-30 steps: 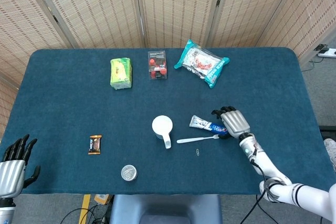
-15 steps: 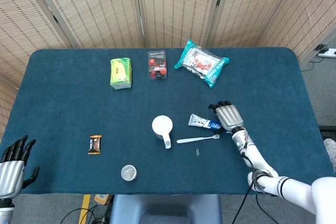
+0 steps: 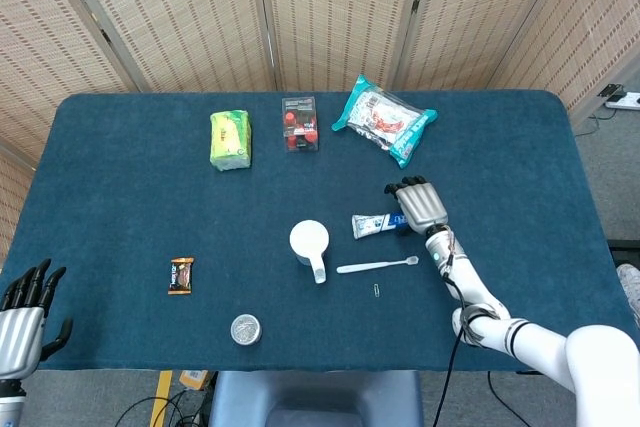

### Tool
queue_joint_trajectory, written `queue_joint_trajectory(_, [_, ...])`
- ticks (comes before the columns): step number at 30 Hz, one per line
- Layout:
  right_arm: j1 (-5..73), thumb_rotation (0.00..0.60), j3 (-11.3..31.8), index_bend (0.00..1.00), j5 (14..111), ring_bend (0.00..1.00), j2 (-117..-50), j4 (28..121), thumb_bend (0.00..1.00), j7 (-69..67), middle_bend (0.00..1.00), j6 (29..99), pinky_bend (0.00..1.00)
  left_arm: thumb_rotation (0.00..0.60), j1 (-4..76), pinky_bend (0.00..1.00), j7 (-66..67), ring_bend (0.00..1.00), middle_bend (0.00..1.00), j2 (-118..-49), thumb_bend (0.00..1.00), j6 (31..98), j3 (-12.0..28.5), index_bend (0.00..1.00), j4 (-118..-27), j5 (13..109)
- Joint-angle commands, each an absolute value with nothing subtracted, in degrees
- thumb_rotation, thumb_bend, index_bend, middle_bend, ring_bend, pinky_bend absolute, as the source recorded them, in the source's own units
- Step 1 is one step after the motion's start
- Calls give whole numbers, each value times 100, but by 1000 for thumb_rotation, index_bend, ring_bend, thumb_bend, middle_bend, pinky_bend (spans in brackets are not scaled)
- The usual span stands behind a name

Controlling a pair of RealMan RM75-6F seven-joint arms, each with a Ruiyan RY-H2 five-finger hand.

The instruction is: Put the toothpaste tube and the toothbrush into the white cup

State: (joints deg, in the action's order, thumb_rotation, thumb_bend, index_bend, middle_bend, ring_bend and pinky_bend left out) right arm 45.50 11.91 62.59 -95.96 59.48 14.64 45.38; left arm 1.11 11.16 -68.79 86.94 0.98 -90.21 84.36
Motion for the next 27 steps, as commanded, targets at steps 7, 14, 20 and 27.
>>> queue_joint_trajectory(7, [4562, 600, 1002, 376, 6233, 204, -9627, 6217, 81, 2011, 374, 4578, 198, 600, 124, 141, 1068, 33, 22, -6890, 440, 8692, 105, 126, -8979, 8459])
queue_joint_trajectory(14, [4725, 600, 1034, 398, 6149, 204, -9885, 5955, 92, 2281, 374, 4514, 198, 600, 112, 141, 1040, 33, 22, -6879, 441, 8691, 109, 125, -8951, 8433])
queue_joint_trajectory(20, [4857, 600, 1067, 423, 6104, 210, -10100, 5716, 113, 2424, 373, 4448, 198, 600, 98, 141, 997, 33, 22, -6870, 441, 8691, 114, 126, -8914, 8403])
queue_joint_trajectory(27, [4933, 600, 1097, 477, 6070, 221, -10230, 5530, 198, 2470, 376, 4396, 198, 600, 87, 141, 971, 33, 22, -6877, 441, 8681, 111, 125, -8874, 8383])
